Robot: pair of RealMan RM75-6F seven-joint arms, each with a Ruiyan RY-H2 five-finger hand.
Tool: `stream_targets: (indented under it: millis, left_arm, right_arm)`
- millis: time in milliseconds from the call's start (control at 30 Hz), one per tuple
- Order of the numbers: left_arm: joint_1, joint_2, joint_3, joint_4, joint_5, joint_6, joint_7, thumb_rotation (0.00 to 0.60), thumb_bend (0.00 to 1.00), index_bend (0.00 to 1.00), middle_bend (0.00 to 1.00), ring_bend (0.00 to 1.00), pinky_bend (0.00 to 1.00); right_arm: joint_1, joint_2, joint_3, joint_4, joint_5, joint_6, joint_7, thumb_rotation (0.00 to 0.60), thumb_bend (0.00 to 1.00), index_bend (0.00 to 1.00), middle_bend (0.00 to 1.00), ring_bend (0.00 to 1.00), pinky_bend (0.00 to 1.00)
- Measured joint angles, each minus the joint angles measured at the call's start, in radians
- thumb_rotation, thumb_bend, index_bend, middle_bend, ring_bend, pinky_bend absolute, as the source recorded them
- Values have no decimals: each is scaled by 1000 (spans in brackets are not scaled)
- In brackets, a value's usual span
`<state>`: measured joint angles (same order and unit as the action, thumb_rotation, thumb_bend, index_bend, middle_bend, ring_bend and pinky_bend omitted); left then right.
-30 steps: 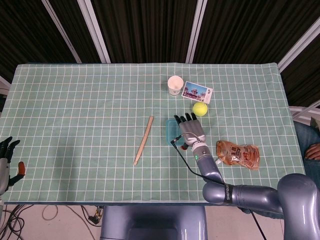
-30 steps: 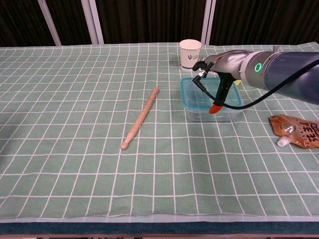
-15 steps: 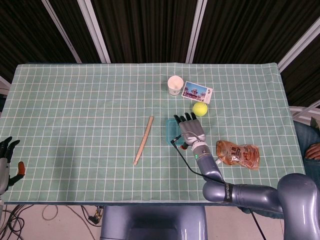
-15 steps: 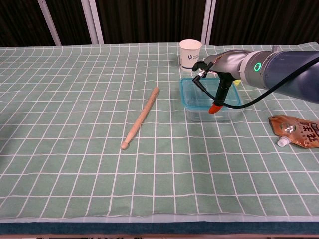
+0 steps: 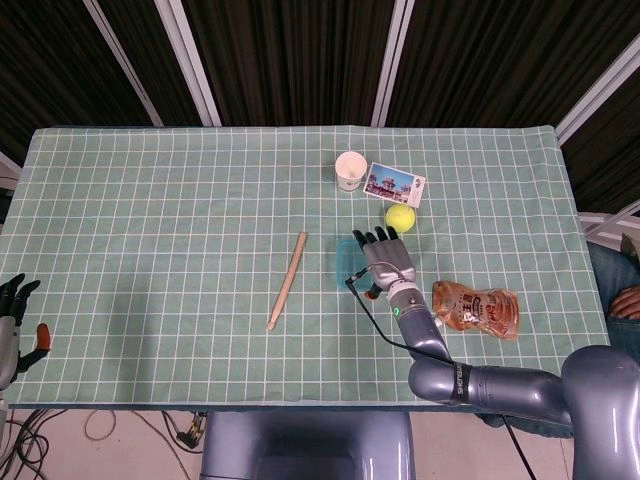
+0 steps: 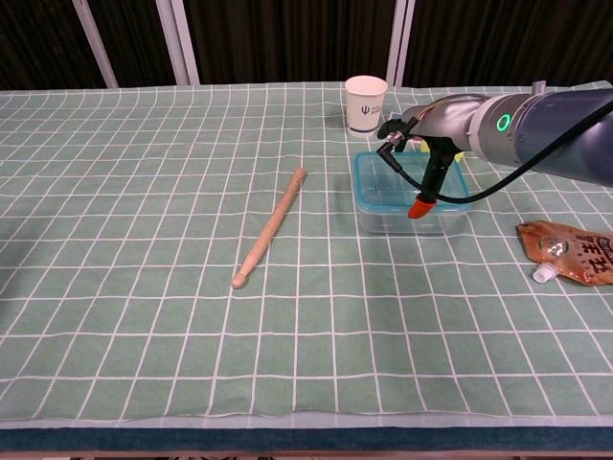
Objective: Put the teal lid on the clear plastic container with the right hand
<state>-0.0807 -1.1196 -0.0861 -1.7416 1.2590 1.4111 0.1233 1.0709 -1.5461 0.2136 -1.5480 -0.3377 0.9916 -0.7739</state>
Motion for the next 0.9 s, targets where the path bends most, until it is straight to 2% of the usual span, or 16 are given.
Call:
stream_targets:
  millis: [700, 800, 900]
  left_arm:
    - [0, 1, -1, -1, -1, 0, -2, 600, 568, 111, 0, 0, 0]
    - [0, 1, 0, 0, -1, 0, -2, 600, 568, 111, 0, 0, 0]
    - [-1, 1, 0, -1, -1, 0, -1, 600, 568, 111, 0, 0, 0]
  right_arm:
    - [14, -12, -5, 12, 18, 7, -3, 600, 260, 27, 329, 24, 0]
    - [14, -10, -5, 10, 20, 6, -3, 600, 259, 27, 301, 14, 0]
    - [15, -6, -5, 2, 26, 5, -4, 600, 258, 27, 229, 0, 0]
